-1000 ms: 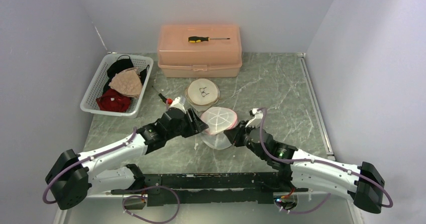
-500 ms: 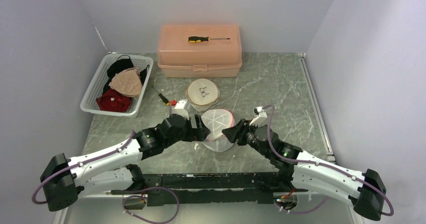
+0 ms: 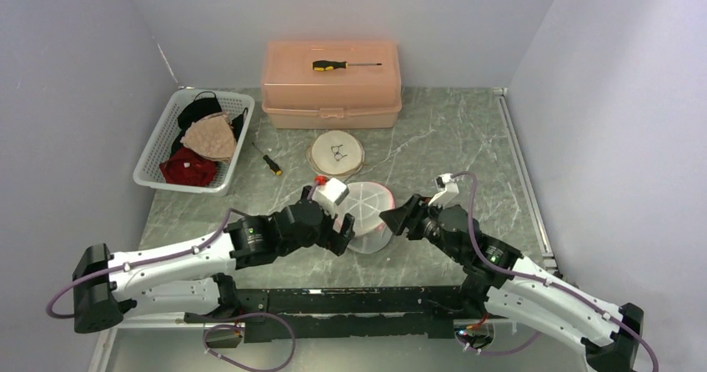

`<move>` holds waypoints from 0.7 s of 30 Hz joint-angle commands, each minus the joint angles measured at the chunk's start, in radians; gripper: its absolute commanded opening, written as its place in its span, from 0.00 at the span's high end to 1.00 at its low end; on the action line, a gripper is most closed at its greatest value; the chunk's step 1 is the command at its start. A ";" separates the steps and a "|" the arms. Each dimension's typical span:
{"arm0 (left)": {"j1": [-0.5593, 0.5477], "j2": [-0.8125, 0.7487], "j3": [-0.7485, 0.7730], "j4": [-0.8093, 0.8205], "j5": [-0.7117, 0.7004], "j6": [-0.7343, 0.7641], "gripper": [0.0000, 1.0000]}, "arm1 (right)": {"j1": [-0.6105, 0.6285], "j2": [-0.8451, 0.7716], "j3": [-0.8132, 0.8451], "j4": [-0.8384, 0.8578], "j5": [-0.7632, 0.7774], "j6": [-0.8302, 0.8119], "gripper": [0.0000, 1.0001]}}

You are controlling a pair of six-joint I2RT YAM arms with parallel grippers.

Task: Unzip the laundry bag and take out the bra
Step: Unzip the laundry bag at the center of the board.

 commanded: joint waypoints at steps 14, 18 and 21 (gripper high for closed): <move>-0.322 0.345 0.023 0.231 -0.466 0.719 0.05 | -0.027 -0.047 0.042 -0.024 -0.061 -0.004 0.44; -0.292 0.399 0.031 0.307 -0.471 0.735 0.14 | -0.027 -0.076 0.042 -0.039 -0.060 -0.003 0.44; -0.267 0.402 0.020 0.340 -0.474 0.726 0.19 | -0.027 -0.100 0.039 -0.049 -0.061 -0.004 0.44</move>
